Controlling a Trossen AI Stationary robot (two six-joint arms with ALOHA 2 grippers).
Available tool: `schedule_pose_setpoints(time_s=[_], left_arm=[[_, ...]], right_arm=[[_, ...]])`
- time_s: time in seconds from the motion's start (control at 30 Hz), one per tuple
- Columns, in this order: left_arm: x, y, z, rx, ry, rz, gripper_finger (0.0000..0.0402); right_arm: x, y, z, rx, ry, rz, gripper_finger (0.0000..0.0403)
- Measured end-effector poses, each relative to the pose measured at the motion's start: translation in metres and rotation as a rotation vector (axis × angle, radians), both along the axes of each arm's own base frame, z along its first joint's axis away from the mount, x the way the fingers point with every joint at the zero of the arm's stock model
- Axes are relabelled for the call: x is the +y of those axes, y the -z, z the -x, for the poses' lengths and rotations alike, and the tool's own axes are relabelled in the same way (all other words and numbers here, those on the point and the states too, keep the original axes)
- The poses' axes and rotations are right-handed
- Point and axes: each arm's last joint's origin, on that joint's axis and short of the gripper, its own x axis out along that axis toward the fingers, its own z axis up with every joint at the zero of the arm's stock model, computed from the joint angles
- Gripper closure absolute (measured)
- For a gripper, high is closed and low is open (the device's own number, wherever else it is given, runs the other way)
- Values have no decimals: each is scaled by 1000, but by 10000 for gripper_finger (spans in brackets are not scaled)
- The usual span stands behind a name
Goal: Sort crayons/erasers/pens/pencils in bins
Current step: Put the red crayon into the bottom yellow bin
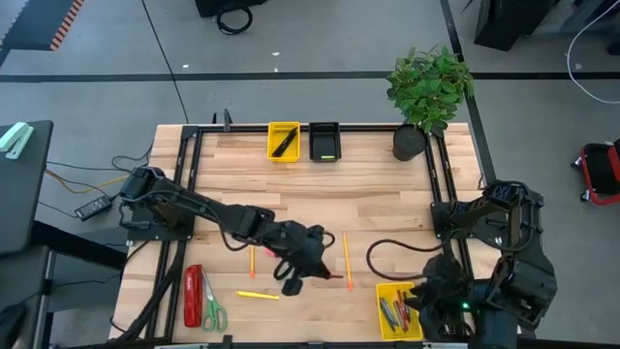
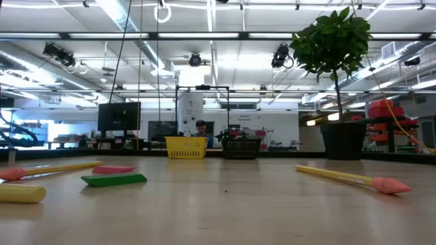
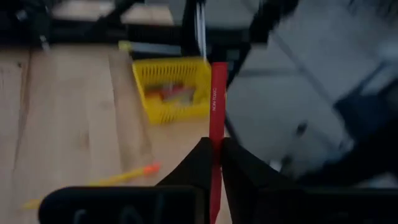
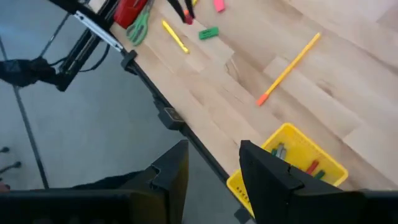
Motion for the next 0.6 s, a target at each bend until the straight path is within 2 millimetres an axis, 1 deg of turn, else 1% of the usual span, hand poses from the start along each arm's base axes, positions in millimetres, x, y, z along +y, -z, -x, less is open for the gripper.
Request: schedule_pose_setpoints(time_s=[0.13,0.3,0.47,0.6], left_arm=[[-3,-10,-5,-67,-48,128,359],[-3,-16,-8,-123,-111,182,366],[-1,-21,-10,-156,-158,245,365],[-1,-25,-11,-188,-228,285,357]], right_arm=[[-3,-11,0,-77,-17,32,254],[-8,-23,0,-158,-70,111,254],[-12,-26,-5,-234,-72,222,254],[-18,-28,-14,-273,-46,296,254]])
